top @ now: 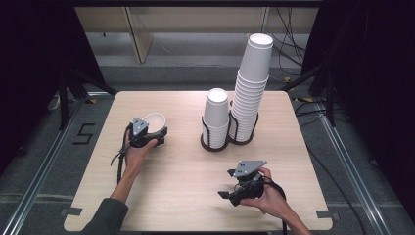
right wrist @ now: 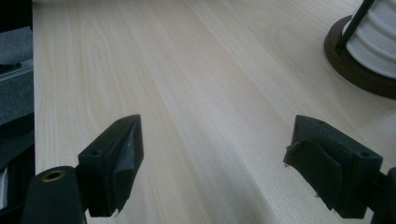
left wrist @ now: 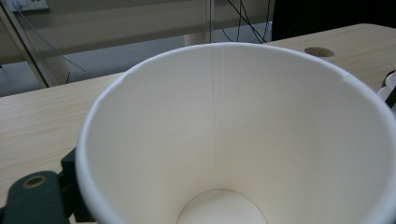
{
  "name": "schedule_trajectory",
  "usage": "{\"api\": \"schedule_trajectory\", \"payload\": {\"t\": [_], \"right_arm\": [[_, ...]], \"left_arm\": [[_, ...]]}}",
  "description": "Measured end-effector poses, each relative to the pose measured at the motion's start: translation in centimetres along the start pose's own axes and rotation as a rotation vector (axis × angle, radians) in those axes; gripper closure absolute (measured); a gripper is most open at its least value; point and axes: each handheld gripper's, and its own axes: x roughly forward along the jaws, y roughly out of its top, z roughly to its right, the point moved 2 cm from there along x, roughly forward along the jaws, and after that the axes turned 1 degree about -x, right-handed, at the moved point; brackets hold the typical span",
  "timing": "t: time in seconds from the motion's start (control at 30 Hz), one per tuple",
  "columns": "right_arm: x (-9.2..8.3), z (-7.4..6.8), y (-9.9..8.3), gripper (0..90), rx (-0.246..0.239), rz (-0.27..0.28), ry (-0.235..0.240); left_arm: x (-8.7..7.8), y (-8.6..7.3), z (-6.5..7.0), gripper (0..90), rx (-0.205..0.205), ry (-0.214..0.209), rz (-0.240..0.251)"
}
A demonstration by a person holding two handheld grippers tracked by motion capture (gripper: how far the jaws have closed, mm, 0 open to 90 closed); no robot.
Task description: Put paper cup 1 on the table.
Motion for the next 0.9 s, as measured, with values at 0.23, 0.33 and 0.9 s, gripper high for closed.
{"api": "schedule_trajectory", "payload": {"t": [0.23, 0.33, 0.9], "right_arm": [[-0.1, 0.0, -0.1, 19.2, -0.010, -0.006, 0.012], [-0.2, 0.2, -0.2, 19.2, -0.019, -0.004, -0.002], [-0.8, 0.5, -0.4, 18.9, 0.006, 0.002, -0.010]], "left_arm": [[0.1, -0.8, 0.0, 13.6, 0.002, -0.010, -0.050], [-0.1, -1.1, 0.1, 13.8, 0.001, -0.013, -0.078], [-2.7, -2.5, 0.5, 14.0, -0.031, -0.012, -0.158]]}}
